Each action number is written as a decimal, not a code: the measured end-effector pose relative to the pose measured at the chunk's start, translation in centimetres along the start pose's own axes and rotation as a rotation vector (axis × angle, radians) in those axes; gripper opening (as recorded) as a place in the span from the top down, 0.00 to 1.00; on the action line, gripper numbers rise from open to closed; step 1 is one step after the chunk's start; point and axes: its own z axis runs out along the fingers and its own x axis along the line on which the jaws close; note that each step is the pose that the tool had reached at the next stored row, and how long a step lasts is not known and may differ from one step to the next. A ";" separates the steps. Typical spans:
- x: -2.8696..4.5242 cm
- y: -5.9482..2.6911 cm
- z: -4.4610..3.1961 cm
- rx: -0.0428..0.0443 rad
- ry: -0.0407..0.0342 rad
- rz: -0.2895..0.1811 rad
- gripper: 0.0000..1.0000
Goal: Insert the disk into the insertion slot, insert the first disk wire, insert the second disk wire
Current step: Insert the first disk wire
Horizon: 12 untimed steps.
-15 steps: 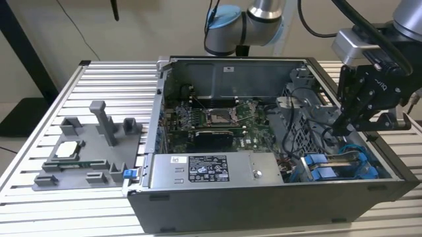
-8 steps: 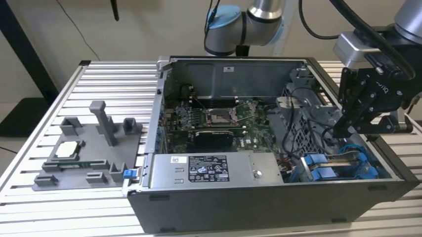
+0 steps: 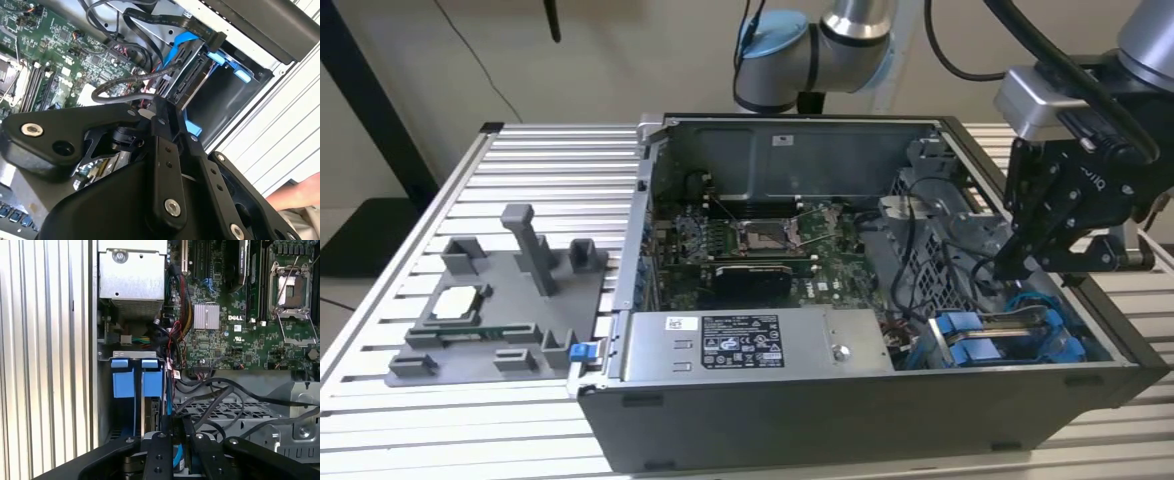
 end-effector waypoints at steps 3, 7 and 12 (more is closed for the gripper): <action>0.04 -0.01 0.27 0.0000 0.0002 0.000 1.00; 0.14 -0.12 0.69 0.0000 0.0004 0.000 1.00; 0.41 -0.59 0.97 -0.0004 0.0004 0.000 1.00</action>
